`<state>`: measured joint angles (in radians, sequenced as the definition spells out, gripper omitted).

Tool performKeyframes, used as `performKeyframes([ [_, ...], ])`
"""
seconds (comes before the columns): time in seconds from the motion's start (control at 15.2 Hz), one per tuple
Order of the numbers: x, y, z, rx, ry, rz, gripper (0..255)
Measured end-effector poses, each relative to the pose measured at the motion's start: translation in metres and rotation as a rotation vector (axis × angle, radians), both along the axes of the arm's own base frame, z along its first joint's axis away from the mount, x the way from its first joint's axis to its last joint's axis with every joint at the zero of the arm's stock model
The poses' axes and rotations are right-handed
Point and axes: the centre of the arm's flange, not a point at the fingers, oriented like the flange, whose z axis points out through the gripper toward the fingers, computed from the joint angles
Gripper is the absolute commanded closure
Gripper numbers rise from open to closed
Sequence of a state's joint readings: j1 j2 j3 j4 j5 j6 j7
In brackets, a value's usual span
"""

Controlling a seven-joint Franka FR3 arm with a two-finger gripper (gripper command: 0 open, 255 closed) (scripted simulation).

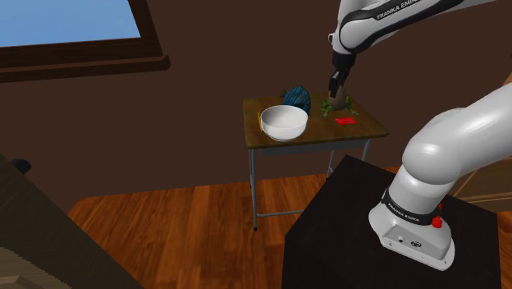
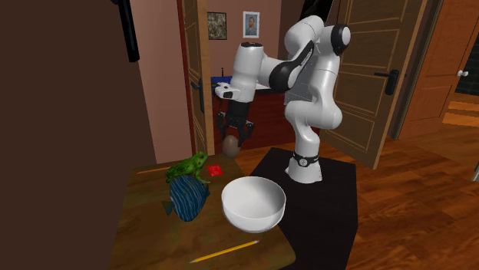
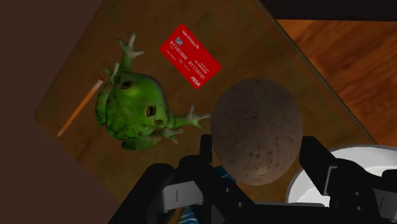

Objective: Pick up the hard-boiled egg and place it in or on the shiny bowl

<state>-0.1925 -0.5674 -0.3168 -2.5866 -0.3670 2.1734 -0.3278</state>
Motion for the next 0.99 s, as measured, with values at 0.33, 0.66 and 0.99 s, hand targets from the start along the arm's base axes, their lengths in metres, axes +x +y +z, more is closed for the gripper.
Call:
performKeyframes([
  [0.33,0.0,0.0,0.027,0.0,0.0,0.0,255],
  [0.66,0.004,0.006,0.051,0.0,0.0,0.001,255],
  [0.99,0.044,0.047,0.06,0.0,0.001,0.001,255],
])
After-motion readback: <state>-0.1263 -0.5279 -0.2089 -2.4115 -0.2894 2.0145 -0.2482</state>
